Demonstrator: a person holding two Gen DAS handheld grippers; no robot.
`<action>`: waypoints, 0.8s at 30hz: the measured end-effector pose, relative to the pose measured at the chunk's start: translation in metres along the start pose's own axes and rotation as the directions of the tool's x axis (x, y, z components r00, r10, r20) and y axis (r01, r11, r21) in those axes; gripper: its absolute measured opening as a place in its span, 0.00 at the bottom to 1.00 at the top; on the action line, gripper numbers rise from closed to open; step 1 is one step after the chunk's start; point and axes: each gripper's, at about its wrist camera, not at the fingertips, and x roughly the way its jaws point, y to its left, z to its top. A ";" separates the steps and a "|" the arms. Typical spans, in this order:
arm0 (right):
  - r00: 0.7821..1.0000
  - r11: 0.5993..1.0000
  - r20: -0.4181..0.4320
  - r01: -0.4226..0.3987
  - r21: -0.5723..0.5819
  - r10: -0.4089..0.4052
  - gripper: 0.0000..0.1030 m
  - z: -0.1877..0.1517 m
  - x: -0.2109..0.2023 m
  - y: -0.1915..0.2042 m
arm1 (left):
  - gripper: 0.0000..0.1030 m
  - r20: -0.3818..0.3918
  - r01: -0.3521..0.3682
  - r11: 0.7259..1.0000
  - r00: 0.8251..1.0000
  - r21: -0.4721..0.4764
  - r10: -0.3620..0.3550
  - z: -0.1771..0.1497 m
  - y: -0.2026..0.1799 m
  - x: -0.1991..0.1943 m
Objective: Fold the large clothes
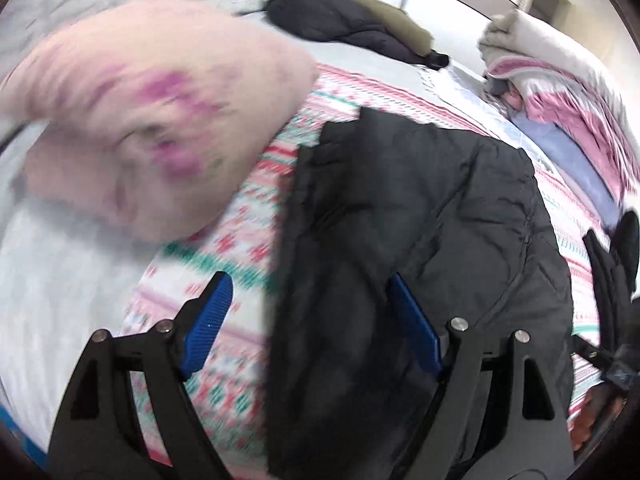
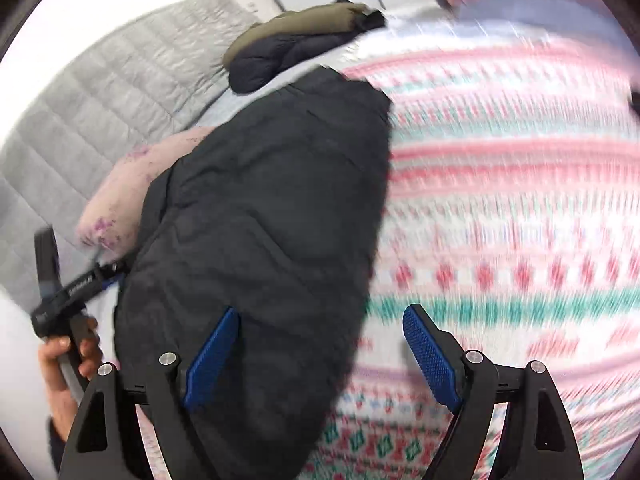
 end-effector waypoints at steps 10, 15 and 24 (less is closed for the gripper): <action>0.979 0.965 -0.006 -0.198 0.172 0.202 0.83 0.001 -0.006 -0.024 | 0.80 -0.104 0.124 0.984 0.985 -0.125 -0.137 -0.028 0.024 -0.007; 0.974 0.955 -0.025 -0.216 0.204 0.225 0.83 -0.005 0.000 -0.021 | 0.80 -0.160 0.140 0.983 0.974 -0.123 -0.159 -0.037 0.005 0.003; 0.948 0.905 -0.028 -0.294 0.308 0.318 0.83 -0.002 0.020 -0.034 | 0.91 -0.232 0.234 0.904 0.915 -0.359 -0.329 -0.048 0.033 0.031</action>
